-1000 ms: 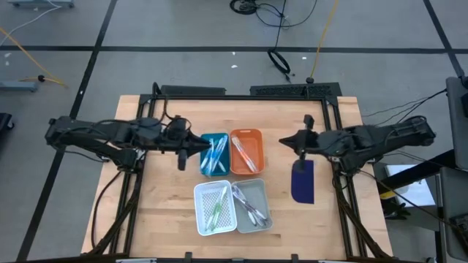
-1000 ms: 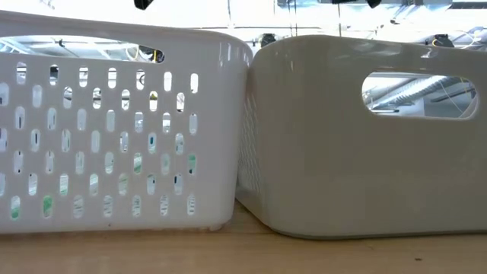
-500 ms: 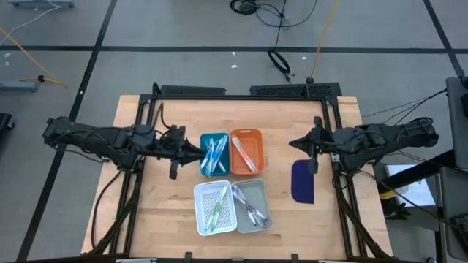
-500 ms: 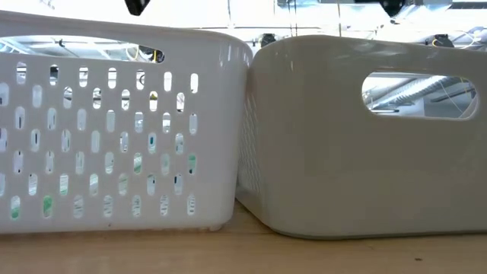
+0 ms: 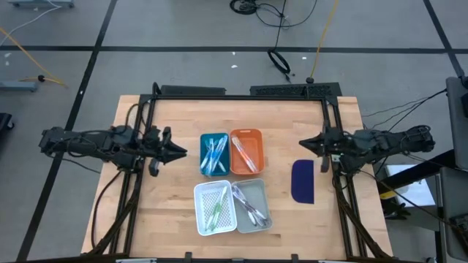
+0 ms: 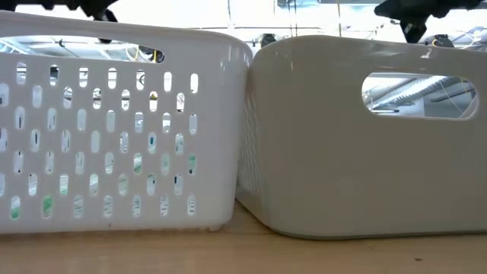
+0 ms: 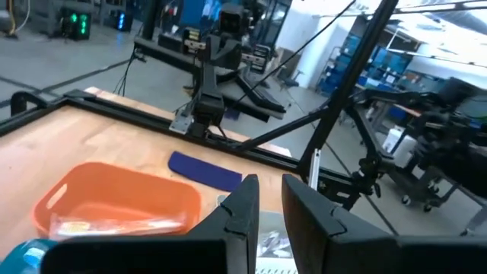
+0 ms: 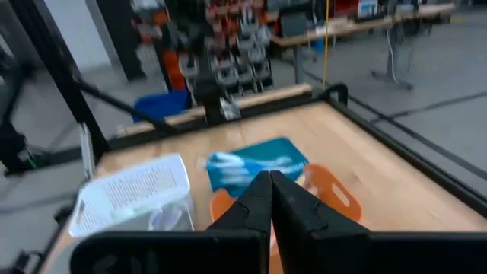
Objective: Pick & Place Toothbrushes
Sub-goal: Return to Home Position
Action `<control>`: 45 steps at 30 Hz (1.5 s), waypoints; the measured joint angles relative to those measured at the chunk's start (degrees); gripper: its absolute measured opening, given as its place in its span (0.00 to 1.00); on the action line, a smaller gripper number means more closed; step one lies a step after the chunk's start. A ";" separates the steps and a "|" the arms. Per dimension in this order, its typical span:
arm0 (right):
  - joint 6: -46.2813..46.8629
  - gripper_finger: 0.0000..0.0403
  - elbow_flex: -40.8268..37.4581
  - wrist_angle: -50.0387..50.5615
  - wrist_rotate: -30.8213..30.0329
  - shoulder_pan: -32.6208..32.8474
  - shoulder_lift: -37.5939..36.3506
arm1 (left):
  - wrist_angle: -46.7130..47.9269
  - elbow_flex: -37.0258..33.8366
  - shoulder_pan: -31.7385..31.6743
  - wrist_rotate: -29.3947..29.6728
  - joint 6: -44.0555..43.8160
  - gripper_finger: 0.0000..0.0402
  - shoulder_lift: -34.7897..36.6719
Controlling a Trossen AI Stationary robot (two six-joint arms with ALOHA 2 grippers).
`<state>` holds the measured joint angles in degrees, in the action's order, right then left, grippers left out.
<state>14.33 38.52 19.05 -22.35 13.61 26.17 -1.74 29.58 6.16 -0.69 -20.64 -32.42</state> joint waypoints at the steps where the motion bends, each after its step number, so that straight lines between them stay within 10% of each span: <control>1: -0.01 0.00 -0.95 -0.74 -0.01 0.00 -1.56 | 0.00 -1.21 -0.35 -0.46 0.62 0.14 1.69; 24: -2.80 0.00 -18.15 -8.75 6.00 -0.02 -25.54 | -2.95 -19.15 -1.32 -0.69 4.14 0.14 23.49; 45: -1.82 0.00 -31.63 -17.87 1.27 -0.02 -25.97 | -9.83 -28.29 -1.36 -0.27 2.71 0.14 24.63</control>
<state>12.50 6.89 1.17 -21.08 13.58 0.20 -11.57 1.29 4.80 -0.96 -17.93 -7.79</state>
